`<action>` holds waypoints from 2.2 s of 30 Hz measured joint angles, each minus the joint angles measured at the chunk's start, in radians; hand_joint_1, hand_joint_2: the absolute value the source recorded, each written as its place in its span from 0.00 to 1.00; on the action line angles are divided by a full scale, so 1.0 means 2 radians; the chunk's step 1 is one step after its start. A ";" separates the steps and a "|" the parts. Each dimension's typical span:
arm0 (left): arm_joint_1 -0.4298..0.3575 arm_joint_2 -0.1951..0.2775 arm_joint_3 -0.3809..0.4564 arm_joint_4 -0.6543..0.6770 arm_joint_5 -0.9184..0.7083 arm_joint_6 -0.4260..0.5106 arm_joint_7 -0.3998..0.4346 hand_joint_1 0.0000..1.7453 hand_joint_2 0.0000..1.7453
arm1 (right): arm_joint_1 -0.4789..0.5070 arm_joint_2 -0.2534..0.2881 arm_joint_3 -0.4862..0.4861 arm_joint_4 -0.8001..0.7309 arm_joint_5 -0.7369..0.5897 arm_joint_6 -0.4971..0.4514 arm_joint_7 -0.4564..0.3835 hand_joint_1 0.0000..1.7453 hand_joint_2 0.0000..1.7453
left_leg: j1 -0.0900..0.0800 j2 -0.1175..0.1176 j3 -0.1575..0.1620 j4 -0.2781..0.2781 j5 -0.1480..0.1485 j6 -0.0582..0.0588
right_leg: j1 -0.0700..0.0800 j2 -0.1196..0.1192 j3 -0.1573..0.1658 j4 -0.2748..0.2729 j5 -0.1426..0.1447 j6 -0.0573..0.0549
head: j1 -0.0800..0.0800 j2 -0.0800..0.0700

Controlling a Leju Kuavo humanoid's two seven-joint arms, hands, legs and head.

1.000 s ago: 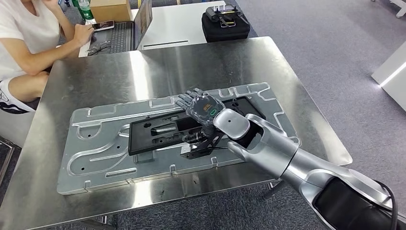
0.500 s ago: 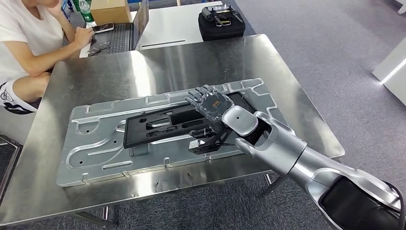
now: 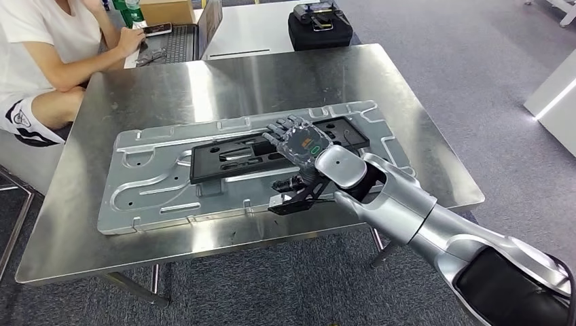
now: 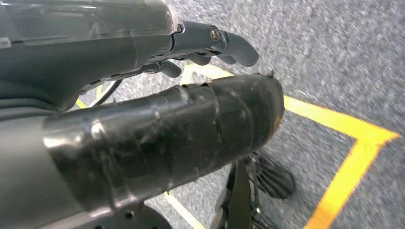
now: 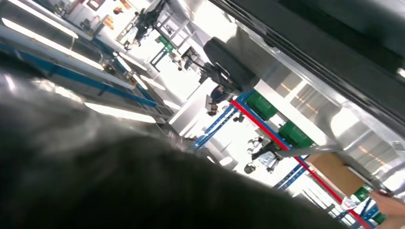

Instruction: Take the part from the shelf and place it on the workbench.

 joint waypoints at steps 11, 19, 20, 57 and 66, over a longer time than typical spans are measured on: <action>0.000 -0.001 0.000 0.000 0.000 -0.003 0.000 0.00 0.00 | -0.006 -0.006 0.000 0.004 0.005 0.000 0.000 0.00 0.00 | 0.000 0.002 -0.060 0.010 0.048 -0.007 | 0.001 0.001 0.085 -0.023 -0.043 -0.005 | 0.000 0.000; 0.000 0.001 0.001 0.000 0.002 -0.005 0.000 0.00 0.00 | -0.015 -0.004 0.001 0.008 0.008 0.006 -0.003 0.00 0.00 | 0.002 -0.001 -0.095 0.131 -0.044 -0.024 | -0.002 -0.004 0.042 -0.033 0.002 -0.023 | 0.000 0.000; 0.000 0.001 0.001 0.000 0.003 -0.005 0.000 0.00 0.00 | -0.015 -0.004 0.002 0.008 0.008 0.007 -0.004 0.00 0.00 | 0.002 -0.001 -0.092 0.143 -0.040 -0.025 | -0.002 -0.004 0.033 -0.031 0.007 -0.022 | 0.000 0.000; -0.002 0.004 0.002 0.000 0.001 -0.002 -0.012 0.00 0.00 | -0.031 -0.026 0.004 -0.004 -0.008 0.004 -0.001 0.00 0.00 | -0.001 0.002 0.019 0.006 -0.027 -0.015 | 0.001 -0.008 0.000 -0.021 0.032 -0.004 | 0.002 0.000; 0.000 0.004 0.002 0.000 0.002 -0.003 -0.012 0.00 0.00 | -0.023 -0.033 0.004 -0.004 -0.008 0.003 0.000 0.00 0.00 | -0.001 0.005 -0.013 0.003 0.005 0.005 | -0.005 -0.002 -0.041 0.115 -0.048 0.014 | 0.003 0.000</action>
